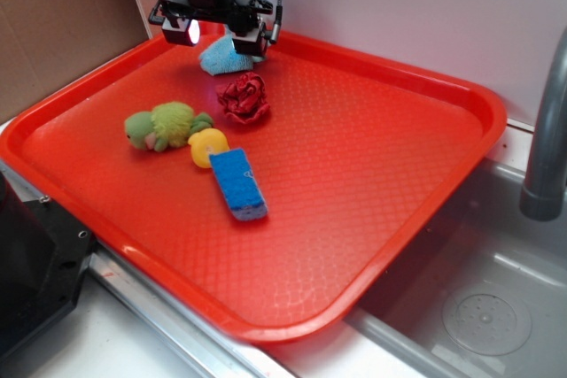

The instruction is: Grab the blue cloth.

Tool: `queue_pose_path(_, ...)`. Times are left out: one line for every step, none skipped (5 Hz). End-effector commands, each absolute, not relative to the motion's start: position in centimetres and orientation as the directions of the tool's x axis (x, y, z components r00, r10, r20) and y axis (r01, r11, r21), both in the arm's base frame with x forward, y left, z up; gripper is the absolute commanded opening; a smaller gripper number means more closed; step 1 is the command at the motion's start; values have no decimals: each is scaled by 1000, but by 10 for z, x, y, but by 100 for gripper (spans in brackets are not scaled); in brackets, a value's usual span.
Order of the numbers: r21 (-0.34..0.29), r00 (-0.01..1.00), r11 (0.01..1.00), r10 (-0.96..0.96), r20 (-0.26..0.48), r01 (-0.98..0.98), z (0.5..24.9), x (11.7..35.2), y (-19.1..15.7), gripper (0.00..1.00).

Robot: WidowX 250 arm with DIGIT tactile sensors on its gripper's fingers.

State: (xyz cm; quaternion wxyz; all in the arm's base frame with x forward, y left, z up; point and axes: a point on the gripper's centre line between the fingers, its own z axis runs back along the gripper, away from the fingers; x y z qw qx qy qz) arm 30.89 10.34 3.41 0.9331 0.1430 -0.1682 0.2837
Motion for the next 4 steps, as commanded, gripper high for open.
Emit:
queue_pose_path(85, 783, 851, 433, 446, -519, 38, 325, 117, 100)
queue_pose_path(-39, 799, 892, 423, 427, -451, 30, 329, 125, 100)
queue_pose_path(-81, 805, 900, 422, 417, -429, 25, 330, 130, 0)
queue_pose_path(-94, 808, 902, 420, 414, -421, 27, 331, 129, 0)
